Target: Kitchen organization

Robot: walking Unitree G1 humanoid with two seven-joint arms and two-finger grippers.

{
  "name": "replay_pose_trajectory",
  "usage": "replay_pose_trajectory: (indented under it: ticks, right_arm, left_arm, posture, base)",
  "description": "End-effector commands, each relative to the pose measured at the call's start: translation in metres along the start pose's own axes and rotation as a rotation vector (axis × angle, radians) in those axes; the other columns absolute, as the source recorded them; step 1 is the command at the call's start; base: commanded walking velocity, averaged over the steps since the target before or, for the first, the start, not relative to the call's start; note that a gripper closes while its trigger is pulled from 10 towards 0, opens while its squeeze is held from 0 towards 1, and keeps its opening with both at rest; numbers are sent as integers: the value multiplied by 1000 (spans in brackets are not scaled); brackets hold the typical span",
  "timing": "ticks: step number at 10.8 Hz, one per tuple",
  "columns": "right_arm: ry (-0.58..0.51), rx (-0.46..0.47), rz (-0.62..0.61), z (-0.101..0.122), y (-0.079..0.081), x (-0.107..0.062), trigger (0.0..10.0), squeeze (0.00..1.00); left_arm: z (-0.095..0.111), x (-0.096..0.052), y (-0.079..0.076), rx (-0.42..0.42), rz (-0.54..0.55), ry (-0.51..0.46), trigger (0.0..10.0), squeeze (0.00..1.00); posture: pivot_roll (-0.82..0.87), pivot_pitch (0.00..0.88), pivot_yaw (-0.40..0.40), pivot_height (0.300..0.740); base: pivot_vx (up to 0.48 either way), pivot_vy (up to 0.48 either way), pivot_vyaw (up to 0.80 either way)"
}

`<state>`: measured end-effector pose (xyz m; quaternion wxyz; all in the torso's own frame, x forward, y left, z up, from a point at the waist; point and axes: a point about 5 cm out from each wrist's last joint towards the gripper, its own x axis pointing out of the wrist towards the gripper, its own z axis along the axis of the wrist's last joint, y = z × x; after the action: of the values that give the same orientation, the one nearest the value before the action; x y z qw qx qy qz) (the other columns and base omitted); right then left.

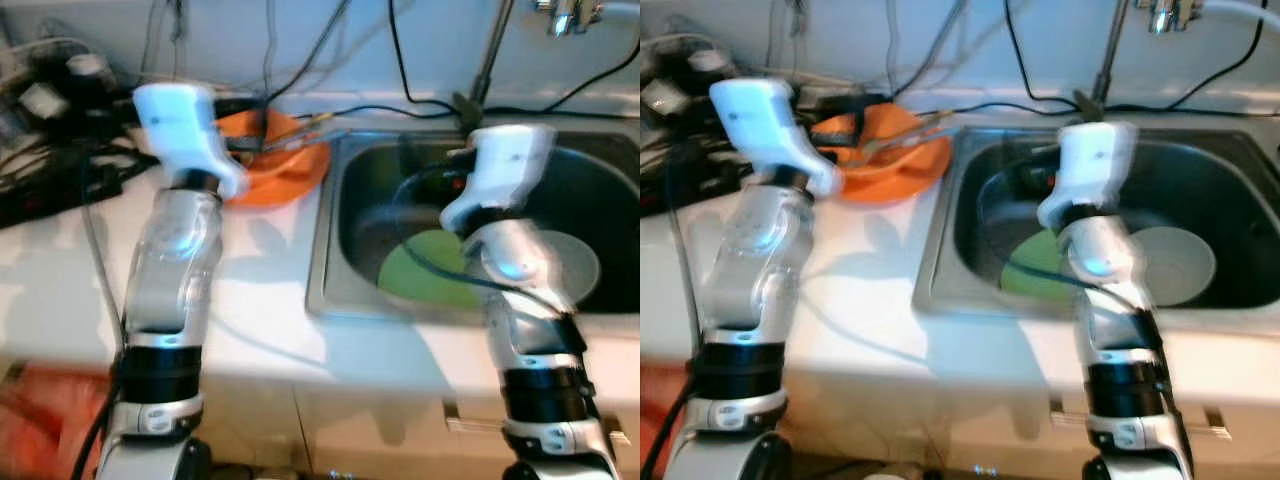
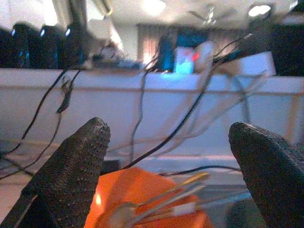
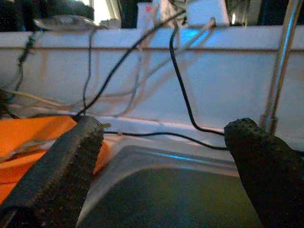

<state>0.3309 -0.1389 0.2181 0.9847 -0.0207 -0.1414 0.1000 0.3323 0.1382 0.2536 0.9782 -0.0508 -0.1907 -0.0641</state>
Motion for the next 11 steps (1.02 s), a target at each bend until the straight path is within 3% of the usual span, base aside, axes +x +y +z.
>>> replay_pose_trajectory:
  ticks: [1, 11]
  right_arm:
    - [-3, -12, -24, 2, -8, -1, 10000, 0]
    - [5, -16, -21, 1, -8, -1, 10000, 0]
  left_arm:
    - [3, 1, -7, 0, -20, -8, 10000, 0]
    - [-1, 1, -7, 5, -11, 9, 10000, 0]
  posture:
    - [136, 45, 67, 740]
    - [134, 41, 66, 740]
  base:
    - [0, 0, 0]
    - [0, 0, 0]
